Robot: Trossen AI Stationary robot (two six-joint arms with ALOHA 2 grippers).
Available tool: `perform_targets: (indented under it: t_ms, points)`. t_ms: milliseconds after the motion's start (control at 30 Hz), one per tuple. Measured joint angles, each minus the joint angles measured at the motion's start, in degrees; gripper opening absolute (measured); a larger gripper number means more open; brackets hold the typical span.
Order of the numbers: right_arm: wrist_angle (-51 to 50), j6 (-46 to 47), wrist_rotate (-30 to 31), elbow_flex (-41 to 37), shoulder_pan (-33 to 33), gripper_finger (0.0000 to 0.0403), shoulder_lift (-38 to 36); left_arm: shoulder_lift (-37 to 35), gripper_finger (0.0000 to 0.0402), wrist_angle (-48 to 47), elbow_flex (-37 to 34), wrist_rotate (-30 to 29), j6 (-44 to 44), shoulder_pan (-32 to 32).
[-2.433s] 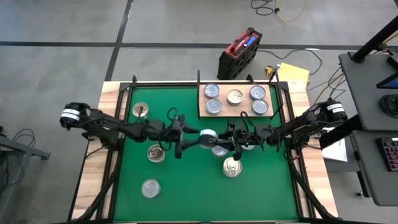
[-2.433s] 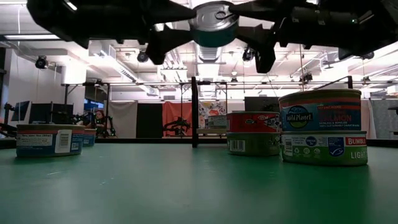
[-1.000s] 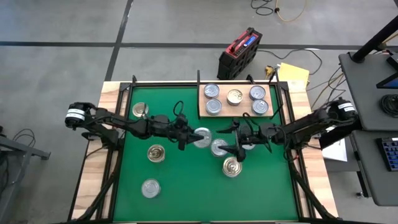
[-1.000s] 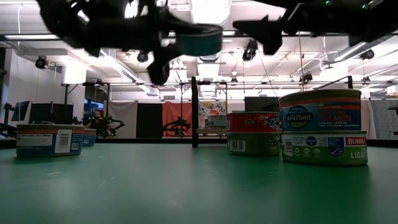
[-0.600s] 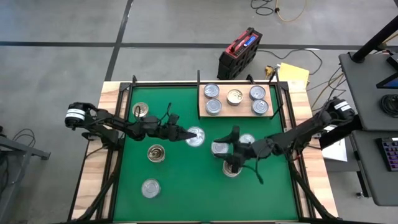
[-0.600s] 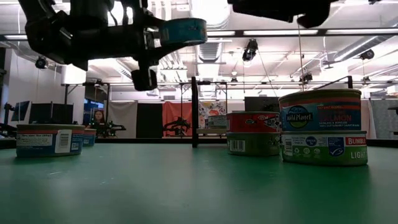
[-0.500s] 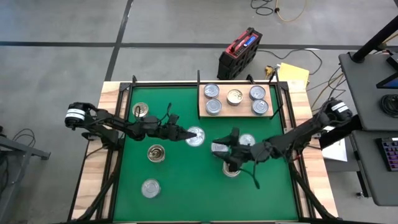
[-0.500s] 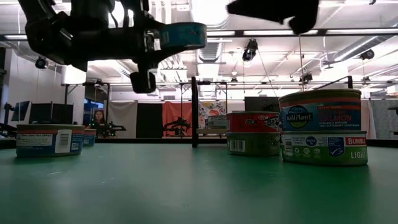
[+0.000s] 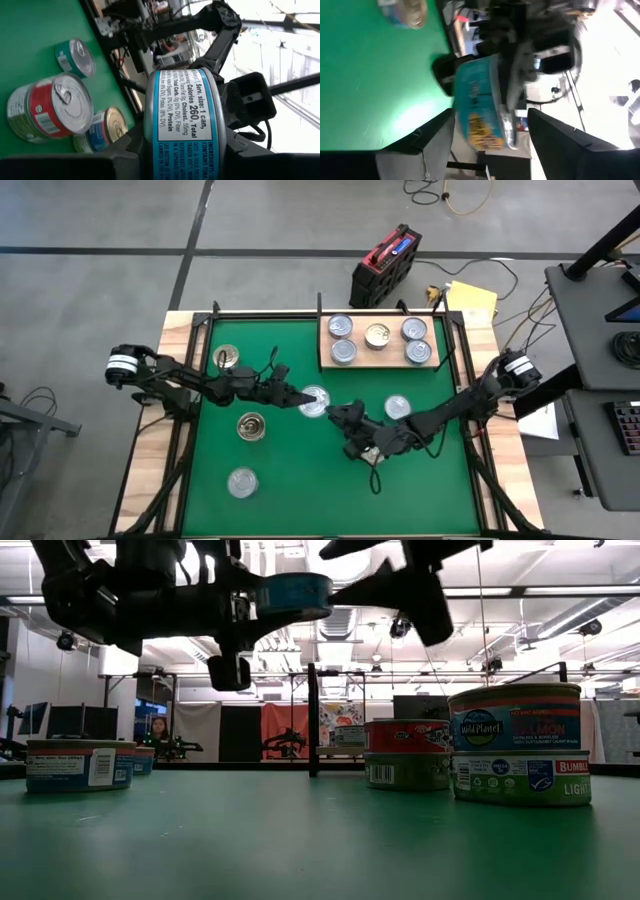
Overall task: Stack canned seafood by type on shelf
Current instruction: Put the green and blue tuna on the shelf
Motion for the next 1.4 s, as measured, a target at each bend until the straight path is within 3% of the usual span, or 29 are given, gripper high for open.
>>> perform_targets:
  t_ms: [400, 700, 767, 933, 1033, 1167, 1400]
  points:
    - [-0.9, -3.1, 2.7, 3.4, -2.6, 0.0232, 4.1, 0.2, 0.0110, 0.0, 0.7, 0.7, 0.3, -0.8]
    - [-0.5, -7.7, 2.5, 3.3, -2.9, 0.0162, 4.1, 0.2, 0.0110, -0.1, 0.7, 0.9, 2.1, -0.8]
    - [-0.5, -8.9, 2.4, 3.2, -2.9, 0.0143, 4.0, 0.2, 0.0132, 0.1, 0.7, 0.8, 2.9, -0.8]
    - [-0.4, -7.8, 2.4, 3.2, -3.0, 0.0135, 3.9, 0.3, 0.0256, 1.1, 0.7, 0.7, 8.6, -0.8]
    - [-0.6, -7.2, 3.5, 3.2, -2.9, 0.0135, 3.5, 0.2, 0.0303, 2.2, 0.8, 1.7, 10.8, -0.7]
    - [-2.2, -4.7, 4.5, 3.2, -2.9, 0.0135, 2.1, 0.1, 0.0319, 4.0, 0.8, 3.0, 14.1, -0.6]
    - [-10.2, 5.4, 4.3, 2.7, -2.8, 0.0135, -4.4, -0.9, 0.0301, 4.6, 0.7, 3.5, 22.9, 1.3]
